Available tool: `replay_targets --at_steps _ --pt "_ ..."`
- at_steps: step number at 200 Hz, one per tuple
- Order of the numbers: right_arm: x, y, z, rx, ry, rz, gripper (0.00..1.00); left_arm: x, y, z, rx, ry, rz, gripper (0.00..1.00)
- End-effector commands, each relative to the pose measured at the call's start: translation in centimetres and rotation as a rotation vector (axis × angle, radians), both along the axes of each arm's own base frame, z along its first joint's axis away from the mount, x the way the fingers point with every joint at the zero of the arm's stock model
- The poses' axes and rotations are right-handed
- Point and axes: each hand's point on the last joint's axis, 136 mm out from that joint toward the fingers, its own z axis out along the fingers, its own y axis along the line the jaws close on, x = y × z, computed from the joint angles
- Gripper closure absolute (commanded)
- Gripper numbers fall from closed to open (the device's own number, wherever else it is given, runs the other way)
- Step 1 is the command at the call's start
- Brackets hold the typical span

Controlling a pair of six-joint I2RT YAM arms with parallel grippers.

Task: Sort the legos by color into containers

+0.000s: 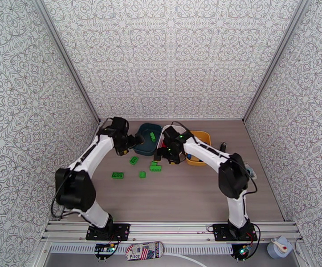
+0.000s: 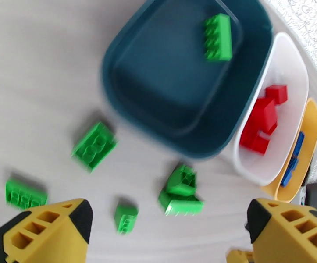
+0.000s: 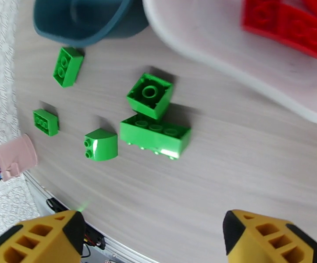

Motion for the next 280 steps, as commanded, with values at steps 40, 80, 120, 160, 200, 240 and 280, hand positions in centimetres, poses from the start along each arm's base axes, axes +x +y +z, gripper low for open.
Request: replay_targets --at_steps 40,80,120,160,200,240,280 --pt "0.2 2.5 -2.7 -0.130 0.015 0.032 0.09 -6.9 2.3 -2.5 0.029 0.060 0.106 0.01" --pt "0.5 3.1 -4.5 -0.235 0.011 0.009 0.09 -9.5 3.5 -3.6 0.004 0.097 0.121 0.01" --pt "0.8 4.0 -5.4 -0.257 0.002 -0.012 0.11 -10.8 4.2 -4.2 -0.009 0.116 0.118 0.01" --pt "0.9 4.1 -6.7 -0.304 0.008 -0.035 0.12 -11.4 4.8 -4.4 -0.016 0.122 0.111 0.01" --pt "1.1 3.7 -7.2 -0.332 -0.002 -0.059 0.15 -11.6 5.3 -4.5 -0.016 0.126 0.114 0.01" --pt "1.1 3.6 -7.6 -0.338 0.001 -0.060 0.21 -11.7 4.9 -4.6 -0.043 0.128 0.104 0.00" --pt "0.9 3.6 -8.2 -0.347 0.013 -0.049 0.23 -11.8 4.9 -4.6 -0.047 0.127 0.109 0.01"
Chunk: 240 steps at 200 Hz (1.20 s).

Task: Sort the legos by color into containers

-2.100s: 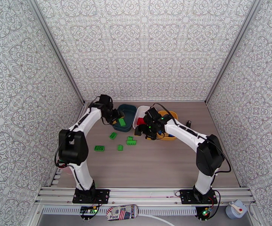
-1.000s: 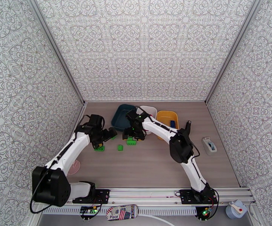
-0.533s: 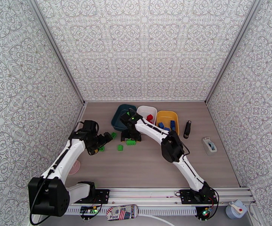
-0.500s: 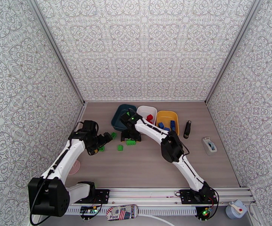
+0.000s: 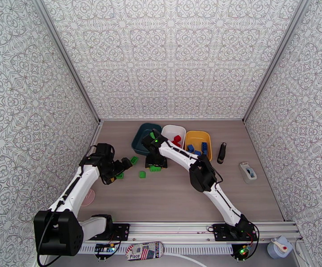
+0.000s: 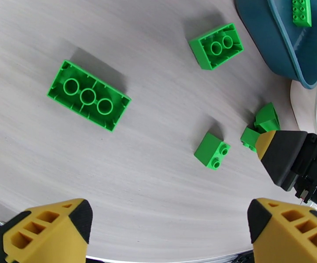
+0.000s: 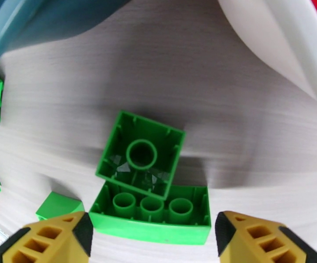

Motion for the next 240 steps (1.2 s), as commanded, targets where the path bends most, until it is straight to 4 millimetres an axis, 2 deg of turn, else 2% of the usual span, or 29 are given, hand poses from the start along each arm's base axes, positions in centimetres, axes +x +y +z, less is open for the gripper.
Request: replay_targets --at_steps 1,79,128,160,187,214,240 --pt "-0.3 -0.1 -1.2 -0.036 0.011 0.003 0.23 -0.6 -0.2 0.2 -0.018 -0.004 -0.012 0.01" --pt "-0.1 0.4 -1.8 -0.020 0.015 0.007 0.21 -1.1 -0.1 0.1 -0.018 0.003 -0.009 0.01" --pt "-0.3 0.1 -1.5 -0.029 0.012 0.005 0.34 -1.1 -0.3 0.0 -0.026 0.010 -0.014 0.01" --pt "-0.6 -0.3 0.3 0.003 -0.009 -0.002 0.39 -0.5 -1.2 -0.2 -0.039 0.007 -0.029 0.01" --pt "-0.9 -0.5 2.4 0.056 -0.041 -0.009 0.41 0.8 -3.1 -0.2 -0.065 -0.003 -0.067 0.01" --pt "-0.6 -0.9 4.6 0.104 -0.070 -0.014 0.42 3.0 -5.3 0.5 -0.134 -0.040 -0.094 0.01" --pt "1.0 -1.2 6.5 0.196 -0.087 -0.044 0.43 5.6 -6.4 1.6 -0.192 -0.081 -0.088 0.01"
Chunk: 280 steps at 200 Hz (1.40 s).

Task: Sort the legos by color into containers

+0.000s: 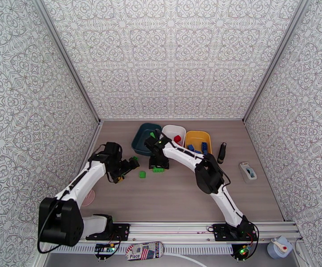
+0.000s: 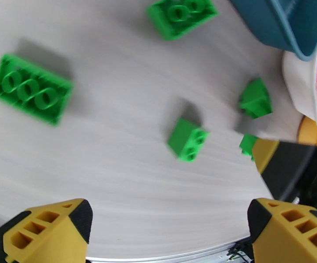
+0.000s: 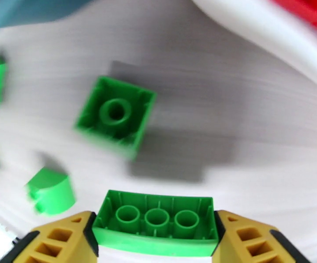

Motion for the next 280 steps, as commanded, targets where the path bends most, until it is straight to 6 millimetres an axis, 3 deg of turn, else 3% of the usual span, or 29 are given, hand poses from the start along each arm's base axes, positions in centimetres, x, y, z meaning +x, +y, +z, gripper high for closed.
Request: replay_targets --at_steps 1,23,70,108,145,154,183,225,253,280 --pt "2.0 0.3 3.6 0.135 -0.049 -0.034 0.43 3.8 -1.9 2.7 -0.101 -0.106 0.009 0.01" --pt "4.1 0.7 5.1 0.239 -0.058 -0.062 0.44 6.3 -2.2 3.8 -0.136 -0.133 0.023 0.02" --pt "9.6 2.9 7.1 0.511 -0.048 -0.153 0.44 10.0 0.1 5.9 -0.139 -0.177 0.114 0.04" --pt "14.1 5.2 8.7 0.695 -0.048 -0.210 0.43 9.0 1.4 5.7 -0.092 -0.158 0.105 0.05" --pt "16.5 6.8 8.9 0.784 -0.033 -0.231 0.24 6.6 2.3 4.7 -0.057 -0.135 0.116 0.05" --pt "16.7 6.9 8.4 0.791 -0.024 -0.236 0.22 6.0 2.5 4.4 -0.044 -0.125 0.116 0.04" --pt "17.1 6.8 9.5 0.818 -0.044 -0.222 0.18 4.5 2.6 3.3 -0.019 -0.088 0.102 0.04" --pt "15.9 6.1 11.8 0.808 -0.076 -0.158 0.21 2.6 1.8 1.2 0.047 -0.021 0.031 0.05" --pt "13.9 4.3 12.4 0.723 -0.095 -0.098 0.26 1.5 1.1 0.1 0.095 0.014 -0.014 0.10" --pt "11.0 1.0 11.8 0.559 -0.111 -0.043 0.28 0.7 0.7 -0.9 0.146 0.041 -0.052 0.15"
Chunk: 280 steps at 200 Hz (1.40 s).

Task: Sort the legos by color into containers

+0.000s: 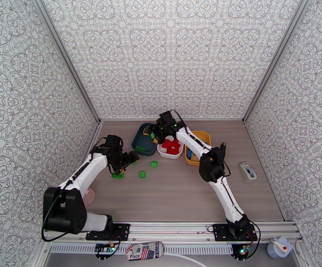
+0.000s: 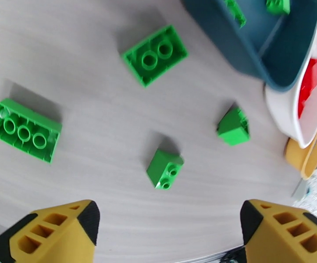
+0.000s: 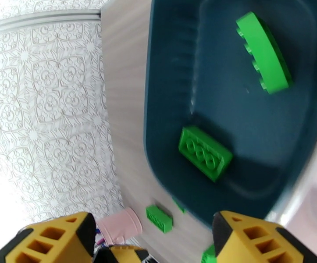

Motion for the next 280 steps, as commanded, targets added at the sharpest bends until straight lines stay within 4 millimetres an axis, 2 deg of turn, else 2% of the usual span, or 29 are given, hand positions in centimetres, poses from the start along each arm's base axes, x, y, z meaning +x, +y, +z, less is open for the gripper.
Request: replay_targets --at_steps 1,27,50,89,151,191,229,280 --pt "-3.0 -3.6 2.4 -0.137 -0.075 0.063 0.28 -1.4 0.2 -1.6 0.079 0.053 -0.040 0.15" --pt "-6.2 -7.4 1.2 -0.280 -0.077 0.082 0.28 -1.8 -1.1 -2.2 0.102 0.061 -0.105 0.21" --pt "-8.9 -10.2 0.0 -0.351 -0.058 0.086 0.28 -2.3 -2.7 -2.9 0.108 0.065 -0.194 0.21" --pt "-12.4 -12.9 -2.1 -0.371 -0.002 0.052 0.29 -2.9 -4.2 -4.8 0.129 0.115 -0.261 0.25" --pt "-15.7 -14.0 -3.4 -0.380 0.031 0.024 0.31 -2.2 -4.4 -7.6 0.228 0.196 -0.344 0.36" --pt "-17.6 -13.9 -4.6 -0.386 0.060 0.028 0.31 -1.2 -4.4 -8.1 0.252 0.195 -0.380 0.41" --pt "-18.2 -13.9 -5.0 -0.381 0.071 0.013 0.32 -0.7 -4.7 -8.3 0.270 0.201 -0.410 0.45" --pt "-18.3 -14.2 -4.8 -0.378 0.067 -0.005 0.33 -1.7 -4.7 -8.8 0.314 0.231 -0.450 0.52"
